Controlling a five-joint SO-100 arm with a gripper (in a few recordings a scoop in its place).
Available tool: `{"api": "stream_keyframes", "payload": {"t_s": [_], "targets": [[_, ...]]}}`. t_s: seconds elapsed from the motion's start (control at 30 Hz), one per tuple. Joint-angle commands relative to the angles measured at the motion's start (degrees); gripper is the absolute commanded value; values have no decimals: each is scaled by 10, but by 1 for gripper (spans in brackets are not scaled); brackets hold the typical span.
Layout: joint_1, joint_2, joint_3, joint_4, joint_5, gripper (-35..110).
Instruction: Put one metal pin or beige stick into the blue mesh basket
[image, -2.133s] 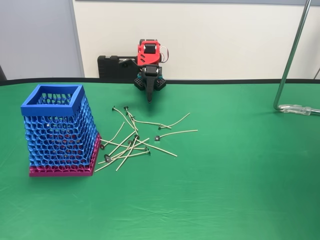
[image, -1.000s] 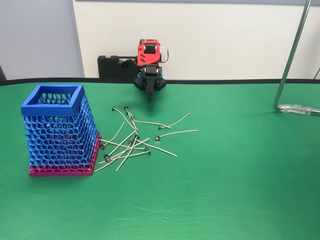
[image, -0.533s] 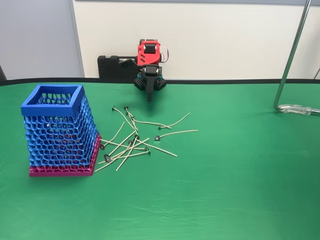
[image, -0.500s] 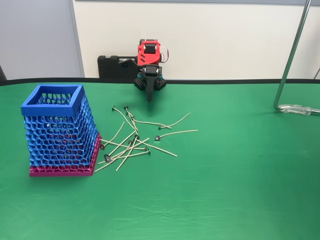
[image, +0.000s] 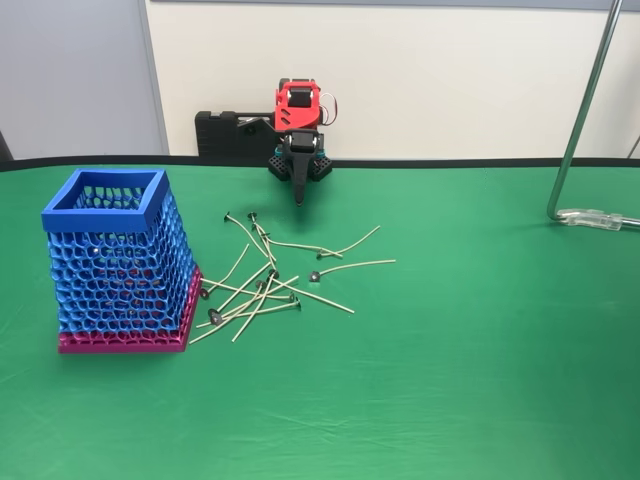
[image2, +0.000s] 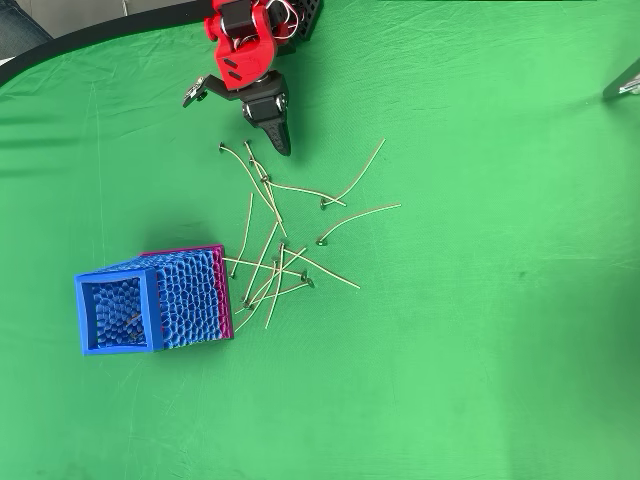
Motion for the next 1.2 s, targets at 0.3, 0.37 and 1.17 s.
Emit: {"api": "stream_keyframes", "payload": {"t_s": [0.3, 0.37, 1.17], "targets": [[-2, 4, 3, 1, -2, 1], [-2, 4, 3, 1, -1, 1], [37, -363, -265, 1, 24, 1]]}}
